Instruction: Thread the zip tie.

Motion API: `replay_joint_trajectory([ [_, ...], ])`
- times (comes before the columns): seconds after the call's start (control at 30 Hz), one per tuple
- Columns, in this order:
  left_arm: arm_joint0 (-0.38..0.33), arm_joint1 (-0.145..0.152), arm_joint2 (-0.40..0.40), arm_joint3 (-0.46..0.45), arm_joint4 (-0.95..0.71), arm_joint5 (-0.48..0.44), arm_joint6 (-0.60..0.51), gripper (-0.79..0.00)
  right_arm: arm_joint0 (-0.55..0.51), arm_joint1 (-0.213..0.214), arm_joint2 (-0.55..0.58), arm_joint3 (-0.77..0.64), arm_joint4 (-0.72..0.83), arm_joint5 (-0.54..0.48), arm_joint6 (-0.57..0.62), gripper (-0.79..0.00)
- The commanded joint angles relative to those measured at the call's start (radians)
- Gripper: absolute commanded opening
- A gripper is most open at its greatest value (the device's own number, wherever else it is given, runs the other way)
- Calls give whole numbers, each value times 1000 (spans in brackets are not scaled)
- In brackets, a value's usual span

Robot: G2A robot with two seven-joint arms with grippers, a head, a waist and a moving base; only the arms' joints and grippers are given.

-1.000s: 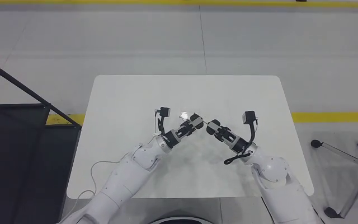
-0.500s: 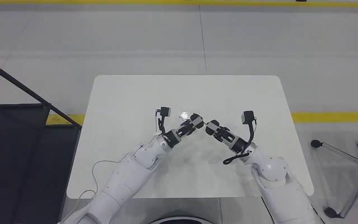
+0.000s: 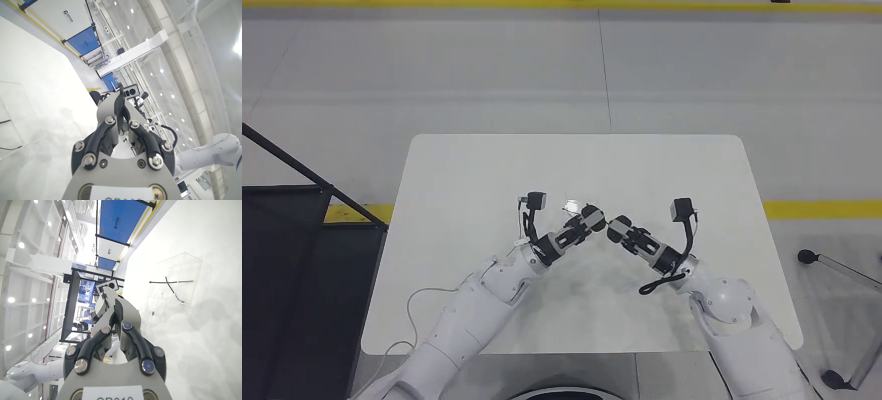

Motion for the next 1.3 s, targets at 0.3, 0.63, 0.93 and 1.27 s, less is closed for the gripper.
replay_joint_trajectory([
  [0.3,9,-8,-13,7,88,-63,66,-785,-9,0,5,-5,0,-17,-7,-785],
  [0.63,15,-16,-24,12,135,-80,122,-785,-10,1,7,-5,-2,-7,-5,-690],
  [0.93,46,3,-132,-76,205,-5,204,-785,-18,10,49,-90,-116,46,-51,0],
  [1.27,226,64,-333,-389,208,224,83,-785,34,24,28,-294,-453,287,28,0],
])
